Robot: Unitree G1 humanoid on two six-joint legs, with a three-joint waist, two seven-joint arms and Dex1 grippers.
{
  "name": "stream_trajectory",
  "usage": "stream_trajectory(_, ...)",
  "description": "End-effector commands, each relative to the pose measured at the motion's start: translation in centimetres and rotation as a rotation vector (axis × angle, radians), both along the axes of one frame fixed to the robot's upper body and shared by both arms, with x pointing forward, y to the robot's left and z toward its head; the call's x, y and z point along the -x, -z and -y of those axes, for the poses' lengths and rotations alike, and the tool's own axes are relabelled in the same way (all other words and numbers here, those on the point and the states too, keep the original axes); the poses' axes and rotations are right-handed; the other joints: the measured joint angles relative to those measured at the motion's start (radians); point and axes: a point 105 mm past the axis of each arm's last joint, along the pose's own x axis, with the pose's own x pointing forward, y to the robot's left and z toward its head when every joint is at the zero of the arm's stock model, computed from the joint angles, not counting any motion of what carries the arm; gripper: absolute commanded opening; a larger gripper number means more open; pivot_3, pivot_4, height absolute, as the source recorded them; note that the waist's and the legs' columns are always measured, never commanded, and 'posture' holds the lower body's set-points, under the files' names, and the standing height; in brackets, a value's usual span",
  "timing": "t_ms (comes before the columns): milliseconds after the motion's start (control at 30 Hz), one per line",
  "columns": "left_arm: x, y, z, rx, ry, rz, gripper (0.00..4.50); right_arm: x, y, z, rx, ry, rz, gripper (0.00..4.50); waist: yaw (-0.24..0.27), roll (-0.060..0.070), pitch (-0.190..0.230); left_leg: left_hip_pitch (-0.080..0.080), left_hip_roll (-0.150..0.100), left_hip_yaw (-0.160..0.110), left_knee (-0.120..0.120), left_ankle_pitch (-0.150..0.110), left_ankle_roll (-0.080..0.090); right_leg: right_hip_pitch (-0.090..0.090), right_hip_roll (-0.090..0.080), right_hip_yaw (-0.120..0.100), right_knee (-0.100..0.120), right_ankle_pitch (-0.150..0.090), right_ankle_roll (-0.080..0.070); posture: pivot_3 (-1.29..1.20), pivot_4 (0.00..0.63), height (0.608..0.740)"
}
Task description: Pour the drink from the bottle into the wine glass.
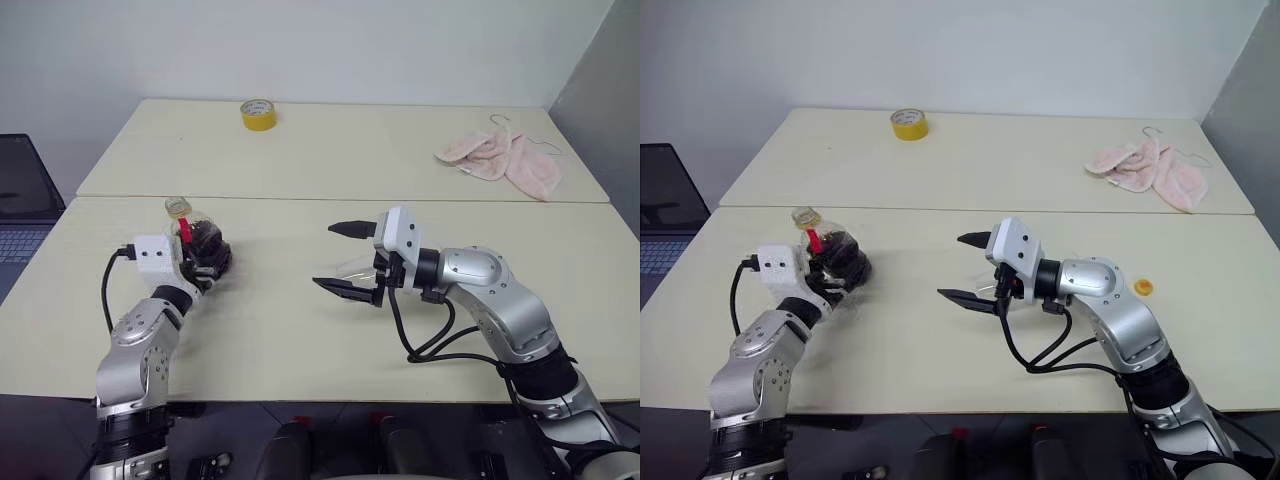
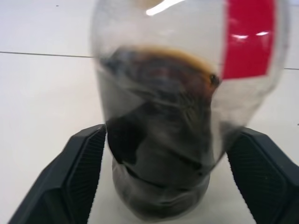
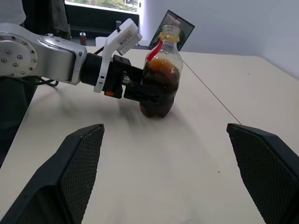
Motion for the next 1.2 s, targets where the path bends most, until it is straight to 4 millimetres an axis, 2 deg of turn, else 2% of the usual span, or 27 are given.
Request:
stream_trajectory(33, 0.5, -1.8, -0.2, -0.003, -0.007, 0.067, 4.02, 0.3, -1.3, 0.2, -0.027, -0.014, 0.047, 4.50, 0.000, 0.000, 0.000, 0.000, 0.000, 0.000, 0.000, 0.000, 0.000, 0.000, 0.000, 0.000, 0.000, 0.000, 0.000, 0.00, 0.150, 0.740)
stream_trajectory(200, 1.2, -2.1, 0.3, -0.022, 0.012, 0.080, 4.02, 0.4, -1.3, 0.3, -0.023, -0.019, 0.050, 4.50, 0.000, 0.000, 0.000, 0.000, 0.000, 0.000, 0.000, 0.000, 0.000, 0.000, 0.000, 0.000, 0.000, 0.000, 0.000, 0.00, 0.150, 0.740)
stream_trajectory(300, 1.7, -2.0, 0.1, -0.037, 0.001, 0.082, 4.47, 0.5, -1.4, 0.5, -0.022, -0.019, 0.052, 4.50, 0.000, 0.000, 0.000, 0.000, 0.000, 0.000, 0.000, 0.000, 0.000, 0.000, 0.000, 0.000, 0.000, 0.000, 0.000, 0.00, 0.150, 0.740)
stream_trajectory(600, 3.9, -1.2, -0.6, -0.007, -0.046, 0.072, 4.47, 0.9, -1.4, 1.4, -0.015, 0.000, 0.055, 4.50, 0.000, 0.000, 0.000, 0.000, 0.000, 0.000, 0.000, 0.000, 0.000, 0.000, 0.000, 0.000, 0.000, 0.000, 0.000, 0.00, 0.150, 0.740)
stream_trajectory(767, 6.8, 0.8, 3.2, -0.058, 0.209, -0.063, 4.47, 1.0, -0.8, 3.4, 0.068, 0.047, 0.074, 4.50, 0.001, 0.000, 0.000, 0.000, 0.000, 0.001, 0.000, 0.000, 0.001, 0.001, 0.000, 0.001, -0.001, 0.000, 0.000, 0.00, 0.150, 0.740)
stream_trajectory(900, 8.1, 0.9, 6.0, -0.068, 0.404, -0.132, 4.47, -0.1, 1.9, 6.1, 0.295, 0.169, 0.167, 4.50, 0.009, 0.000, 0.000, 0.000, 0.000, 0.000, 0.000, -0.002, 0.004, 0.001, 0.000, -0.001, 0.000, 0.000, 0.000, 0.00, 0.150, 0.740)
stream_trajectory(1033, 8.2, 0.4, 7.7, -0.159, 0.559, -0.174, 4.47, -2.0, 3.4, 7.8, 0.443, 0.301, 0.251, 4.50, 0.009, 0.000, 0.000, 0.002, 0.000, 0.001, -0.001, -0.002, 0.004, 0.002, 0.000, 0.000, 0.000, 0.000, 0.000, 0.00, 0.150, 0.740)
stream_trajectory(1200, 7.9, -1.2, 8.9, -0.311, 0.751, -0.180, 4.47, -3.3, 4.4, 8.3, 0.557, 0.363, 0.350, 4.50, 0.007, 0.000, 0.000, 0.002, 0.001, 0.003, -0.002, 0.000, 0.000, 0.001, 0.001, 0.001, 0.000, 0.000, 0.000, 0.00, 0.150, 0.740)
